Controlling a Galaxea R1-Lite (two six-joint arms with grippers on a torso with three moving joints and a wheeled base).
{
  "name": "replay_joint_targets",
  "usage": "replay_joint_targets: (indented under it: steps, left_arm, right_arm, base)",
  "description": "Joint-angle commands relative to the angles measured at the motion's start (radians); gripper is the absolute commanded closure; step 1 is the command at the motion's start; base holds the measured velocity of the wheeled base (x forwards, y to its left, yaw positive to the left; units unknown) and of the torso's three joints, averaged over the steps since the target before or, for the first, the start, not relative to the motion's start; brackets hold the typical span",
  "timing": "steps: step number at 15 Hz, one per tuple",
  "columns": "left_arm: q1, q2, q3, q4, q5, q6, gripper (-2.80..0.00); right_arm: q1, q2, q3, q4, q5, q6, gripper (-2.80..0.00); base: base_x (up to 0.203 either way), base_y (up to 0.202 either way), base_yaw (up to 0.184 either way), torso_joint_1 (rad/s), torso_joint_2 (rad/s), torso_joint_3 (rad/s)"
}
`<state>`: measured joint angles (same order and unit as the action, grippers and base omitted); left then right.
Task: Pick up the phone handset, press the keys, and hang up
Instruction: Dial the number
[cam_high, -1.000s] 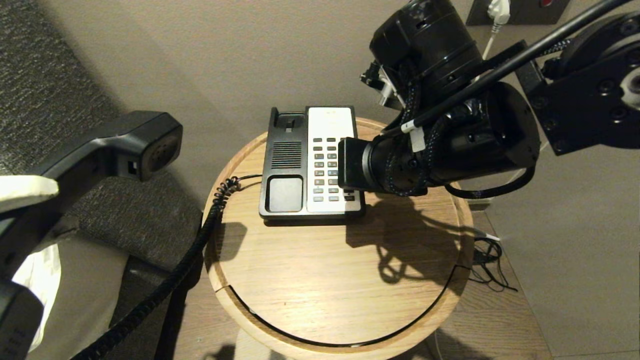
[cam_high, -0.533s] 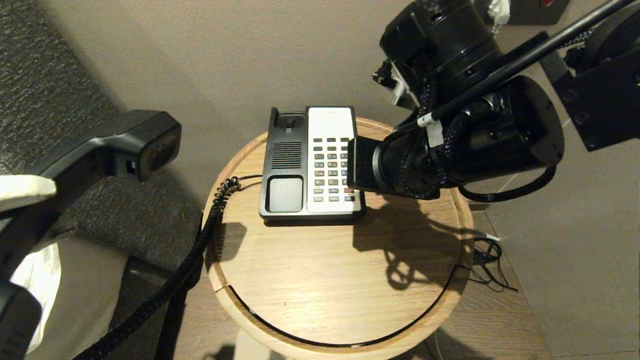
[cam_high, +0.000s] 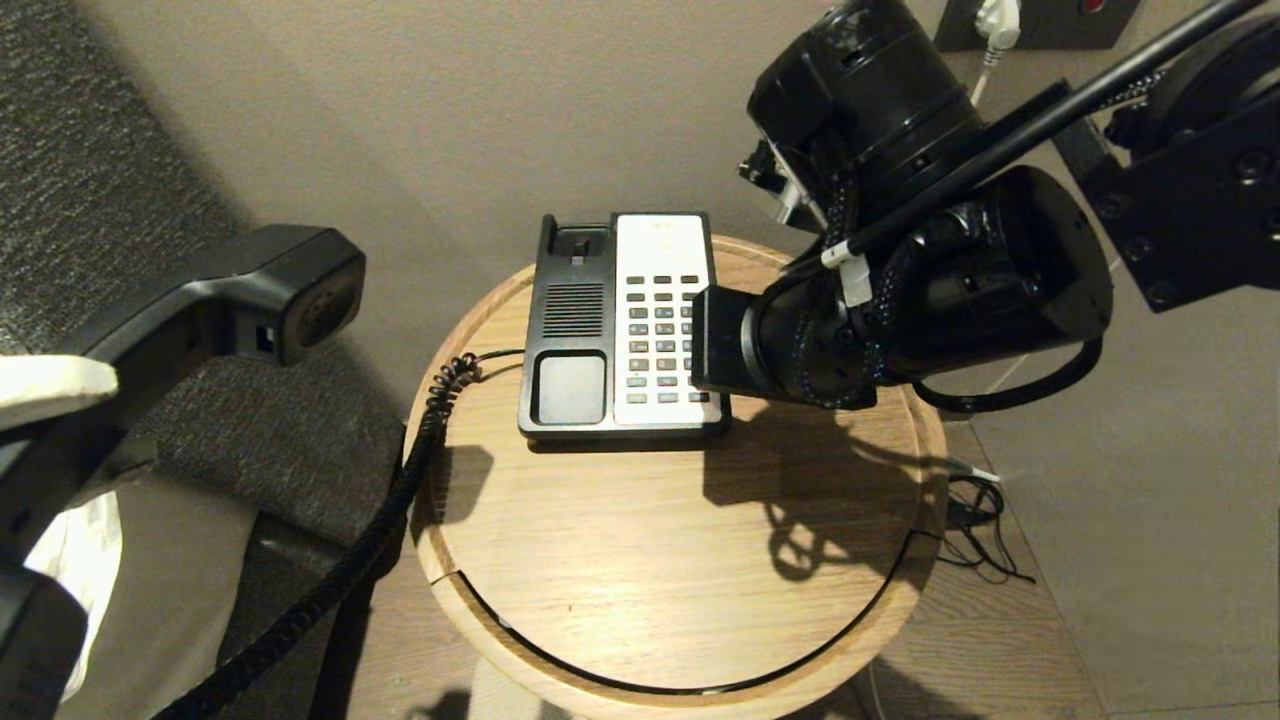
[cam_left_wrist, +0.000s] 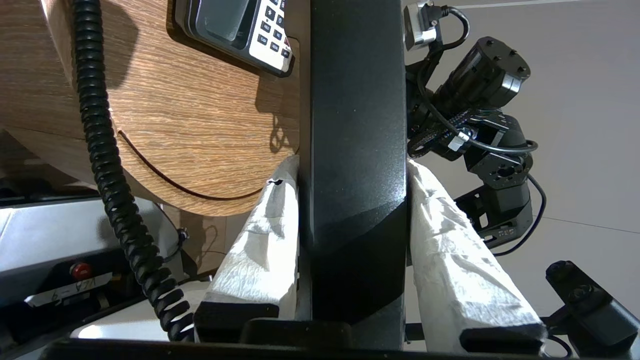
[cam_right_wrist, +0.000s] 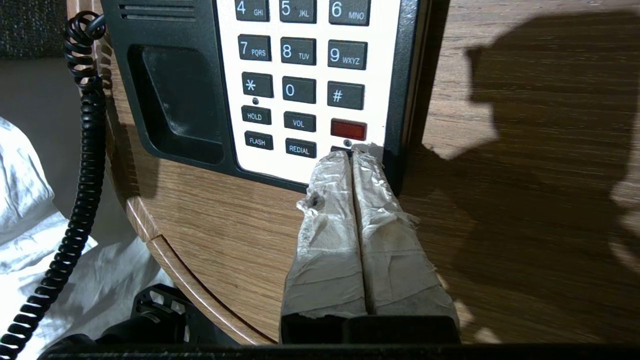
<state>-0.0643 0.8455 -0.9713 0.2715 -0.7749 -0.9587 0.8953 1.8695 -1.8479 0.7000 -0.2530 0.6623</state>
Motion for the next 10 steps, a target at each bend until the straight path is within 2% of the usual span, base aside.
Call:
replay_joint_targets:
  steps: [1, 10]
  left_arm:
    - [0.0, 0.001, -0.001, 0.002, -0.004, -0.006, 0.0]
    - [0.0, 0.003, 0.0, 0.002, -0.004, -0.006, 0.0]
  right_arm:
    - [0.001, 0.009, -0.001, 0.003, 0.0, 0.004, 0.0]
    - [0.004, 0.035, -0.002, 0.003, 0.001, 0.003, 0.0]
  base:
    - [0.0, 0.0, 0.0, 0.0, 0.0, 0.0]
    - [0.0, 0.0, 0.0, 0.0, 0.0, 0.0]
